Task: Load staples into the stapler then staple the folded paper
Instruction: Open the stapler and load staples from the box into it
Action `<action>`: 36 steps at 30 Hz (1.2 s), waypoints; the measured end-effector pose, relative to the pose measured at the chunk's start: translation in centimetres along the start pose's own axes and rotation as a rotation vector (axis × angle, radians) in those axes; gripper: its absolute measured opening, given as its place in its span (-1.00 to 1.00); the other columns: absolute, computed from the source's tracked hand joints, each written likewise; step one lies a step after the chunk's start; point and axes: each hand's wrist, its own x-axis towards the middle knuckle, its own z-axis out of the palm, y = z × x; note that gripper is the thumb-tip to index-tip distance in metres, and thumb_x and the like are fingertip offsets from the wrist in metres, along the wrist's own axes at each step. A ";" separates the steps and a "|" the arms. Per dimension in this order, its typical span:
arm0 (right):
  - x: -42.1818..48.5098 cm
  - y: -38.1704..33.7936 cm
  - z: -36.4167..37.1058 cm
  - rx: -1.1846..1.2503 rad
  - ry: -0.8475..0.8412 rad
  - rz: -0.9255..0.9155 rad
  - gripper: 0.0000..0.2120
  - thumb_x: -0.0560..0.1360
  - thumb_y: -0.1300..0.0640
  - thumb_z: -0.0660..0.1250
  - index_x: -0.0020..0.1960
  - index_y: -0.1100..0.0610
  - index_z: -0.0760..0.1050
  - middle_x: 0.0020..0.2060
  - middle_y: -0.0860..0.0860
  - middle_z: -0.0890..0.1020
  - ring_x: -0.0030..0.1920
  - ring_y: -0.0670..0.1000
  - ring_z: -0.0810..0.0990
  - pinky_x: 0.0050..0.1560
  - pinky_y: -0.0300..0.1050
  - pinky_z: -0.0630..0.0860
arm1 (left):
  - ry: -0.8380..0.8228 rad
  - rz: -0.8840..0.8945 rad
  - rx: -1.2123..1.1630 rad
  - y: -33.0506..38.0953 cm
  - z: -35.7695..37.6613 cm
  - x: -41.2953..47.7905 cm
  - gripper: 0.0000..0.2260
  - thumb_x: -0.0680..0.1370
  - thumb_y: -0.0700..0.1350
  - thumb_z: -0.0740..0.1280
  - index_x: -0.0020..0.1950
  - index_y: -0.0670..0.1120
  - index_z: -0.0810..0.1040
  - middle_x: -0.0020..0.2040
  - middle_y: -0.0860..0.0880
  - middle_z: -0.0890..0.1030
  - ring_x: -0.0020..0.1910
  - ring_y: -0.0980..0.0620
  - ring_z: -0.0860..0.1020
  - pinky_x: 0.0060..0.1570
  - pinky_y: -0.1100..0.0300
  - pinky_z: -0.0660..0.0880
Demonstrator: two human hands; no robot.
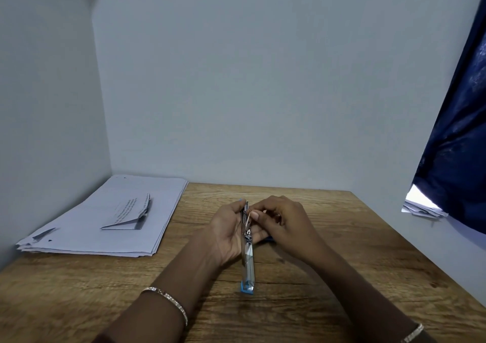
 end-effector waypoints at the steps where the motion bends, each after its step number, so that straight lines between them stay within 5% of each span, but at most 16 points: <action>1: 0.0 0.1 0.1 -0.001 -0.010 0.003 -0.86 0.58 0.12 0.40 0.07 0.03 0.72 -0.09 -0.09 0.74 -0.02 -0.05 0.61 0.00 -0.01 0.55 | -0.002 -0.001 -0.010 0.0 0.0 0.0 -0.49 0.71 0.03 0.08 0.13 -0.43 0.54 0.02 -0.40 0.67 0.09 -0.30 0.67 0.06 -0.23 0.60; 7: -0.2 0.0 0.5 -0.167 -0.062 -0.051 -0.82 0.64 -0.02 0.21 0.11 -0.08 0.59 -0.08 -0.16 0.66 -0.02 -0.05 0.49 0.00 0.02 0.49 | -0.009 0.010 -0.072 0.0 0.4 -0.4 -0.53 0.71 0.02 0.10 0.01 -0.36 0.57 -0.13 -0.27 0.63 -0.25 -0.20 0.72 -0.36 -0.06 0.68; 12: -0.4 -0.2 1.2 -0.229 -0.016 -0.076 -0.83 0.66 -0.03 0.12 0.10 -0.10 0.48 -0.14 -0.18 0.61 -0.08 -0.07 0.46 -0.05 -0.04 0.37 | -0.015 0.010 -0.108 -0.1 0.5 -0.4 -0.55 0.72 0.01 0.09 -0.18 -0.24 0.54 -0.26 -0.11 0.55 -0.41 0.04 0.59 -0.32 0.09 0.66; 15: -0.6 -0.1 1.6 -0.182 -0.001 -0.038 -0.86 0.66 -0.03 0.19 0.13 -0.10 0.50 -0.16 -0.20 0.59 -0.08 -0.10 0.46 -0.03 -0.03 0.38 | -0.031 0.018 -0.090 0.0 0.5 -0.5 -0.59 0.72 0.02 0.08 -0.07 -0.26 0.52 -0.13 -0.14 0.52 -0.19 -0.02 0.59 -0.16 -0.03 0.67; 21: -0.6 -0.3 1.7 0.086 0.080 0.060 -0.81 0.56 0.11 0.40 0.15 -0.05 0.53 -0.17 -0.07 0.70 -0.16 -0.05 0.68 -0.10 0.12 0.65 | -0.049 0.032 -0.078 0.0 0.5 -0.6 -0.50 0.72 0.01 0.06 0.03 -0.37 0.60 0.05 -0.37 0.67 0.11 -0.30 0.66 -0.17 -0.13 0.70; 28: -0.4 -0.4 1.4 0.055 0.248 0.061 -0.86 0.58 0.26 0.32 0.02 0.05 0.60 -0.13 -0.16 0.67 -0.04 -0.09 0.62 -0.04 -0.01 0.58 | -0.063 0.048 -0.045 0.2 0.3 -0.3 -0.50 0.71 0.02 0.07 0.13 -0.40 0.57 -0.03 -0.42 0.68 -0.10 -0.33 0.72 -0.21 -0.13 0.70; 32: -0.3 -0.3 0.6 -0.022 0.291 0.031 -0.69 0.45 0.43 0.28 0.00 0.06 0.59 -0.08 -0.11 0.63 -0.03 -0.10 0.55 -0.10 -0.18 0.47 | -0.030 0.064 0.006 0.5 0.1 -0.1 -0.48 0.71 0.04 0.05 0.28 -0.37 0.54 0.13 -0.45 0.63 -0.01 -0.35 0.70 -0.11 -0.17 0.69; 36: -0.3 -0.3 0.0 -0.064 0.177 -0.020 -0.60 0.30 0.44 0.30 0.01 0.05 0.56 -0.05 -0.08 0.58 -0.01 -0.07 0.49 -0.09 -0.13 0.46 | 0.018 0.104 0.028 0.9 -0.3 0.0 -0.45 0.69 0.06 0.04 0.26 -0.37 0.58 0.23 -0.44 0.59 0.13 -0.36 0.65 0.04 -0.22 0.61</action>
